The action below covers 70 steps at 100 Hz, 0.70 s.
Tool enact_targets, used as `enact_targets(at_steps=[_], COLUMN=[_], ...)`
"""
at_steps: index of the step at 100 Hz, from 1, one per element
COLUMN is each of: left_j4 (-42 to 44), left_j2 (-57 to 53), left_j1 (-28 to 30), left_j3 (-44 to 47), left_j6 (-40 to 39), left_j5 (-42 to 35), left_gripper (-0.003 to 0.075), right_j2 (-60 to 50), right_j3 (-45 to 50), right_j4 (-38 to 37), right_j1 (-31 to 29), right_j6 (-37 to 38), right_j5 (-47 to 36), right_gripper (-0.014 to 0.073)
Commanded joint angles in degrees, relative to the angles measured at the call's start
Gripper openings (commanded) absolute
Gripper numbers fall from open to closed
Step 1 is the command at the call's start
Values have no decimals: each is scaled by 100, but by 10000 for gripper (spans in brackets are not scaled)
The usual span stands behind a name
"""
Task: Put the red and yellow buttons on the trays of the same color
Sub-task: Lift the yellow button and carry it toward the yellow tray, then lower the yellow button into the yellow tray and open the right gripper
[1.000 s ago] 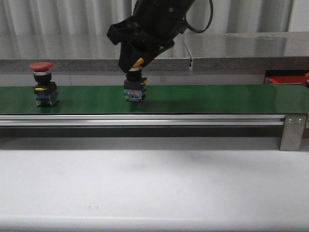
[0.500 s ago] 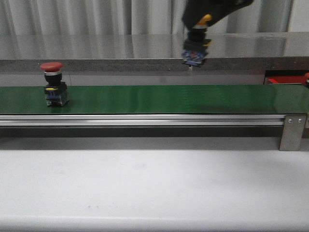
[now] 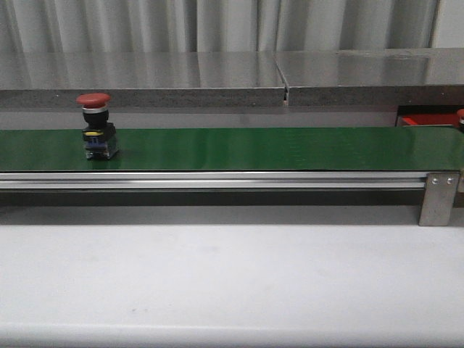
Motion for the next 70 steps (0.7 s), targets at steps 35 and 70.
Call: enact_targets(at_steps=[35,70], left_j4=[-86,-86], left_j2=[21,21], left_j1=[-32,-32], left_j3=[-150,-150], left_j6=[-19,-19], left_j5=[-367,-367], left_gripper=[-20,-20], right_j2=[-178,361], right_j3=[462,758], right_j4=[182,690], right_j1=[-1478,-2158], right_j6=[14,14], right_j5=[-1093,-1715], right_gripper=[196,196])
